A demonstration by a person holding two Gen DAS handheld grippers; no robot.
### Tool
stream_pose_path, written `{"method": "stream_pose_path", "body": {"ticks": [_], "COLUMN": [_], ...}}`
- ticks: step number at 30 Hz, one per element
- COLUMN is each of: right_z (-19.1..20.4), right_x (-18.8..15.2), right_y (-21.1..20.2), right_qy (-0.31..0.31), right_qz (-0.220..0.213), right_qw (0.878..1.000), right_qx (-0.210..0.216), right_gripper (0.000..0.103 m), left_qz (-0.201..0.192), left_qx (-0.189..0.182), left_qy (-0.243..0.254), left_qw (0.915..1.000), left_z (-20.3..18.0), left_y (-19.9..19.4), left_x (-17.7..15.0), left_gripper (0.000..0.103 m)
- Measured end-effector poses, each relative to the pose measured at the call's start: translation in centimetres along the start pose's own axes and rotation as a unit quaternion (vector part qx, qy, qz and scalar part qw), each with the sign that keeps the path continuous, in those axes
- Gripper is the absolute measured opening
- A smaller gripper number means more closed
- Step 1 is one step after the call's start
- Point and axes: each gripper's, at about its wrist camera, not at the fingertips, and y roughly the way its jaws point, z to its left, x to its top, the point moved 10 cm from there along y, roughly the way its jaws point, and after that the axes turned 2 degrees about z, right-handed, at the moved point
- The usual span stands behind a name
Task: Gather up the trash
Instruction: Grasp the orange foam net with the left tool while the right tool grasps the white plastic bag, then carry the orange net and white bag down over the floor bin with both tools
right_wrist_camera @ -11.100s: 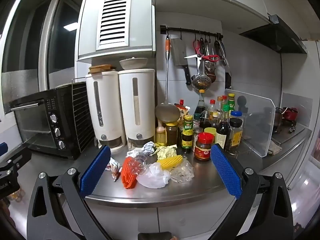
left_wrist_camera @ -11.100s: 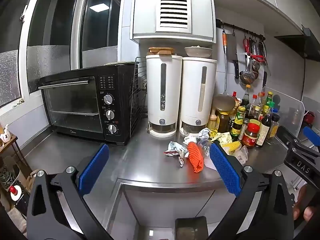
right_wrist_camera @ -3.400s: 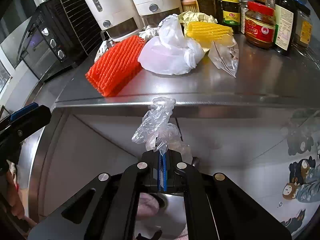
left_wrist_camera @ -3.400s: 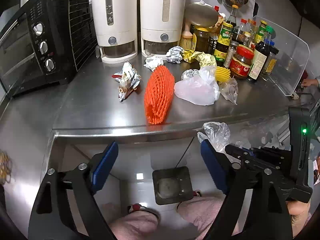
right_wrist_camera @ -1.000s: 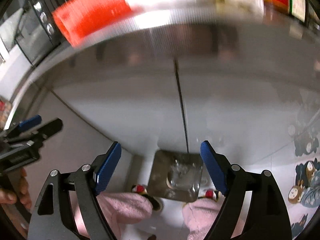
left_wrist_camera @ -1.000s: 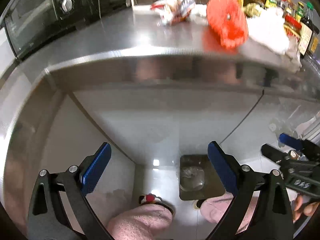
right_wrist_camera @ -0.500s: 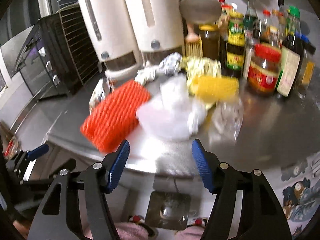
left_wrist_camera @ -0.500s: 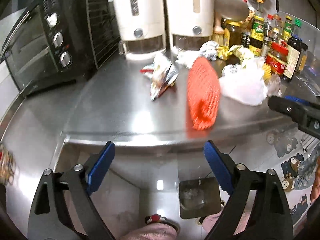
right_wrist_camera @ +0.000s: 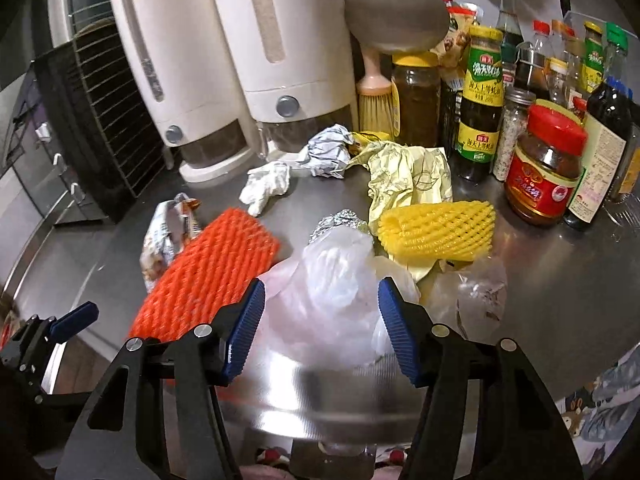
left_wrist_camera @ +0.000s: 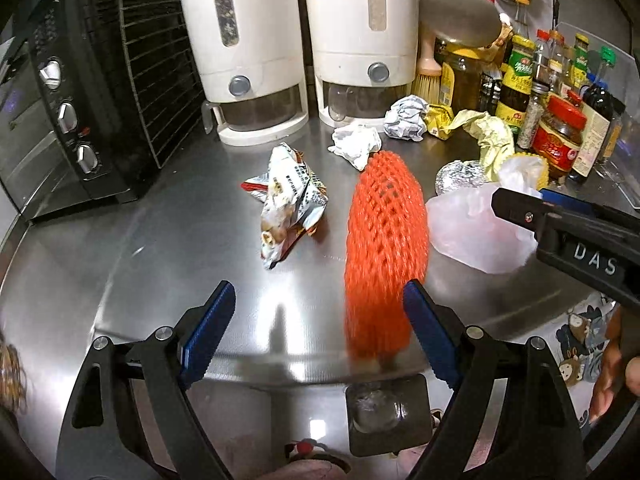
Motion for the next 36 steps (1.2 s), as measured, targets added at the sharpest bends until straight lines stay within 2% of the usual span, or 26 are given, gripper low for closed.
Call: {"method": "stream_pose_path", "body": {"ticks": [3, 5, 7, 12, 14, 22, 36], "right_z": [-0.3, -0.4, -0.4, -0.1, 0.1, 1.9, 3.6], "right_x": [-0.1, -0.2, -0.4, -0.9, -1.1, -1.3, -2.7], "right_y": [1.5, 2.4, 2.9, 3.8, 4.0, 3.1, -2.1], "right_qy": [-0.003, -0.005, -0.006, -0.017, -0.021, -0.029, -0.038], "right_qz": [0.009, 0.017, 0.022, 0.026, 0.026, 0.024, 0.003], "right_qw": [1.0, 1.0, 1.0, 0.999, 0.999, 0.999, 0.999], "right_qx": [-0.007, -0.013, -0.012, -0.025, -0.026, -0.011, 0.008], "right_gripper": [0.054, 0.046, 0.038, 0.016, 0.013, 0.009, 0.008], "left_qz": [0.014, 0.026, 0.04, 0.04, 0.041, 0.035, 0.011], "left_qx": [-0.007, -0.012, -0.017, -0.013, -0.004, 0.009, 0.019], "left_qy": [-0.002, -0.003, -0.003, 0.001, 0.007, 0.006, -0.01], "left_qw": [0.9999, 0.9996, 0.999, 0.9991, 0.9991, 0.9993, 0.9997], "left_z": [-0.3, -0.5, -0.6, -0.7, -0.8, -0.3, 1.9], "left_y": [1.6, 2.6, 3.7, 4.3, 4.3, 3.4, -1.9], "left_x": [0.3, 0.3, 0.1, 0.0, -0.1, -0.4, -1.8], "left_gripper": [0.068, 0.048, 0.034, 0.019, 0.013, 0.009, 0.009]}}
